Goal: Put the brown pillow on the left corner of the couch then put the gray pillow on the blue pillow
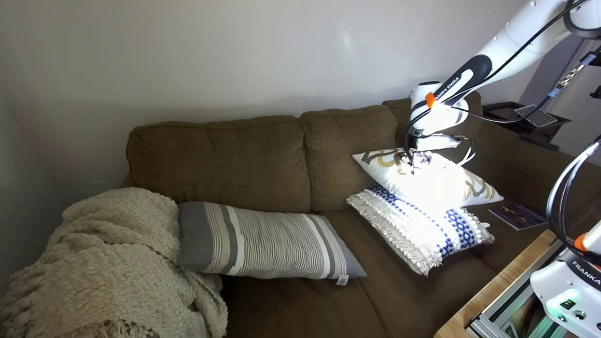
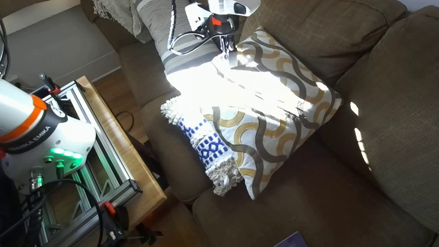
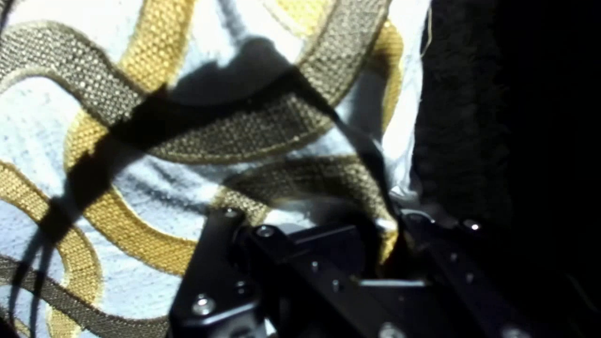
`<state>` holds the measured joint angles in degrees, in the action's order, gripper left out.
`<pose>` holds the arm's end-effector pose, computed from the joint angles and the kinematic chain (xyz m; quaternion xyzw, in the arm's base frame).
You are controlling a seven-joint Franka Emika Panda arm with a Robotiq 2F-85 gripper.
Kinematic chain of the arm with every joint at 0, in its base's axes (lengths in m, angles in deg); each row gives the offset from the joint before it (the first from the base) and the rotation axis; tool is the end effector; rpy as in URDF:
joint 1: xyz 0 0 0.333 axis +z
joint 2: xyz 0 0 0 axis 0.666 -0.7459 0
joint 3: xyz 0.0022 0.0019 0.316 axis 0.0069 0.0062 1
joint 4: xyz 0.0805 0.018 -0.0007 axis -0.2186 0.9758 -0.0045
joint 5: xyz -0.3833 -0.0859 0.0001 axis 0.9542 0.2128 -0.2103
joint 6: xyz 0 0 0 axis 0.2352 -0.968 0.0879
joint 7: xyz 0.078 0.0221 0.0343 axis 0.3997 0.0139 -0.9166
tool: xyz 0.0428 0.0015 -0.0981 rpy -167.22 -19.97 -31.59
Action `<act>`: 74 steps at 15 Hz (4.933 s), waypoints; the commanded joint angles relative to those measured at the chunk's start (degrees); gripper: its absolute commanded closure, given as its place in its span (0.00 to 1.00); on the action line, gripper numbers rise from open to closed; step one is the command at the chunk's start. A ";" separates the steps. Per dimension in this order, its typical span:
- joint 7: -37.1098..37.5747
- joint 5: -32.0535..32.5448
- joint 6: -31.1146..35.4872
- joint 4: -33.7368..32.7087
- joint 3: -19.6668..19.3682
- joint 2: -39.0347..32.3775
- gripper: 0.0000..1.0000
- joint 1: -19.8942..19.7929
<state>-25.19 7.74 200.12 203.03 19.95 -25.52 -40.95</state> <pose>0.5448 -0.0820 0.1741 0.9759 -0.2078 -0.0403 0.0524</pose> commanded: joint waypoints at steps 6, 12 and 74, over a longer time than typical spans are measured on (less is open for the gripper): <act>-0.64 -2.00 2.73 10.92 -4.27 20.81 1.00 -5.70; -0.02 -0.92 3.04 9.72 -3.43 18.17 1.00 -6.45; 8.34 -34.90 16.76 -35.40 -9.24 -11.89 1.00 -31.30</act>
<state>-16.05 -28.22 216.31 170.89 10.90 -38.05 -70.57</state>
